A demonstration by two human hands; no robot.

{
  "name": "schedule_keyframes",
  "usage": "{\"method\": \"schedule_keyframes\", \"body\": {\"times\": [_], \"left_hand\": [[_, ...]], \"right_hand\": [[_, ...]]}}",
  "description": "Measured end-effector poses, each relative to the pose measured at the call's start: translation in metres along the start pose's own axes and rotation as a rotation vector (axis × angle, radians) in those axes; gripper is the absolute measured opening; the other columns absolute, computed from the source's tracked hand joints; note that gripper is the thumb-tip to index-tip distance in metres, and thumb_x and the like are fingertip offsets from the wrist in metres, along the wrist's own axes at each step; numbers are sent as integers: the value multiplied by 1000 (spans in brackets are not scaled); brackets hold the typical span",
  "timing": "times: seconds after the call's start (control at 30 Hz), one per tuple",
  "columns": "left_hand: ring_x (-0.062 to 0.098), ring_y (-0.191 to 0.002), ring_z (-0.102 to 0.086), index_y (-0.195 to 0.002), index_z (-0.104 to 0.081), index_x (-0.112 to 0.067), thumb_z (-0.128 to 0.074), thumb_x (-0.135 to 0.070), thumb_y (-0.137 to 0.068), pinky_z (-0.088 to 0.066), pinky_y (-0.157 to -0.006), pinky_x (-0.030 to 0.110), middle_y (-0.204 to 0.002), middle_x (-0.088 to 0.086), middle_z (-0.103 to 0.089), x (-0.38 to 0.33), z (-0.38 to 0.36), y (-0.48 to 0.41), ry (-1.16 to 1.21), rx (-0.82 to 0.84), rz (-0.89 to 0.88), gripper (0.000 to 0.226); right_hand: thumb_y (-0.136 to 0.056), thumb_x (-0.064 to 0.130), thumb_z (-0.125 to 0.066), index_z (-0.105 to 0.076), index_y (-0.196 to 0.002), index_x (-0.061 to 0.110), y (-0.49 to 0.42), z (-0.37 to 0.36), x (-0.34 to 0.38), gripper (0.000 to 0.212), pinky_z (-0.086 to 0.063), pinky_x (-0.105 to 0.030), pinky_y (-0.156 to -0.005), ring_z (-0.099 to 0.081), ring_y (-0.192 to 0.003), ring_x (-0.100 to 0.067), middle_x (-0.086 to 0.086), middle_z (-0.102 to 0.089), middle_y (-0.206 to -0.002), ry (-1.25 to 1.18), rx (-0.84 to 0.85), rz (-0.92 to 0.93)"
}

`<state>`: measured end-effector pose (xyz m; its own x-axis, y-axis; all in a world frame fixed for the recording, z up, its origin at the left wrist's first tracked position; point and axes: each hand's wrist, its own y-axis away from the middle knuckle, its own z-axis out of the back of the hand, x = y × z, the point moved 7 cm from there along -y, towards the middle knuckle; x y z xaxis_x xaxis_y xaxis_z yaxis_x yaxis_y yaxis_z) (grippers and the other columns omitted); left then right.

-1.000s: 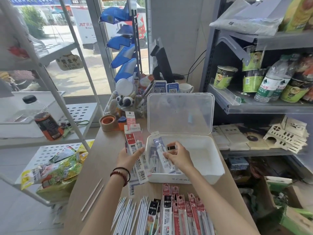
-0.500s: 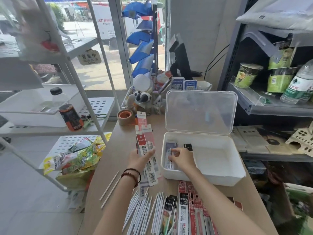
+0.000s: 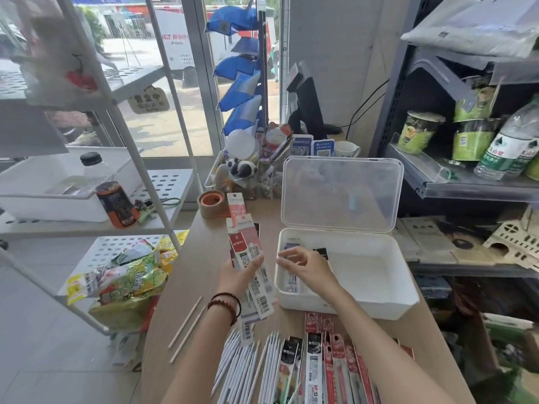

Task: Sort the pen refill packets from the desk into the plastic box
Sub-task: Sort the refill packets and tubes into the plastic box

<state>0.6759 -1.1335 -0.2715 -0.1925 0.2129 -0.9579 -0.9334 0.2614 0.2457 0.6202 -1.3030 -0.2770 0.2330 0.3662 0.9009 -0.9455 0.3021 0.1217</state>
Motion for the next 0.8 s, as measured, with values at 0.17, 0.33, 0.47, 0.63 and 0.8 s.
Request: {"method": "schedule_keyframes", "body": {"times": [0.17, 0.33, 0.47, 0.63, 0.8], "left_hand": [[21, -78, -70, -80, -67, -23, -74, -35, -77, -56, -76, 37, -80, 2, -72, 4, -5, -5, -22, -16, 13, 14], [16, -74, -70, -79, -68, -27, -73, -43, -75, -55, -73, 33, -76, -4, -73, 5, -12, -2, -124, 77, 26, 18], [9, -71, -66, -90, -68, -19, -69, -36, -81, -48, -60, 21, -79, -4, -70, 5, -21, 3, -120, 110, 19, 19], [17, -79, -70, -101, -65, -7, -73, -28, -79, -52, -63, 27, -92, 8, -72, 10, -20, 1, -32, 51, 66, 31], [12, -58, -70, -96, -63, -8, -72, -18, -80, -53, -48, 23, -83, 12, -73, 7, -17, 6, 96, 105, 102, 21]], "right_hand": [[-78, 39, -77, -66, -112, 22, 11, -9, 18, 40, -49, -13, -65, -70, -76, -4, 4, -75, -88, -77, 130, 49], [-77, 27, -80, -63, -114, 23, 14, -4, 15, 41, -52, -15, -65, -71, -77, -4, 2, -76, -92, -184, 113, 19], [-79, 22, -78, -58, -117, 22, 15, -5, 8, 43, -54, -18, -67, -72, -81, -12, -1, -74, -94, -188, 131, -2], [-92, 14, -63, -48, -106, 16, 10, 6, -7, 20, -56, -19, -62, -67, -80, -11, -6, -64, -100, -280, -75, -65], [-94, 12, -60, -54, -111, 19, 6, 16, -22, 19, -55, -21, -64, -64, -83, -12, -4, -65, -101, -206, -258, -124]]}}
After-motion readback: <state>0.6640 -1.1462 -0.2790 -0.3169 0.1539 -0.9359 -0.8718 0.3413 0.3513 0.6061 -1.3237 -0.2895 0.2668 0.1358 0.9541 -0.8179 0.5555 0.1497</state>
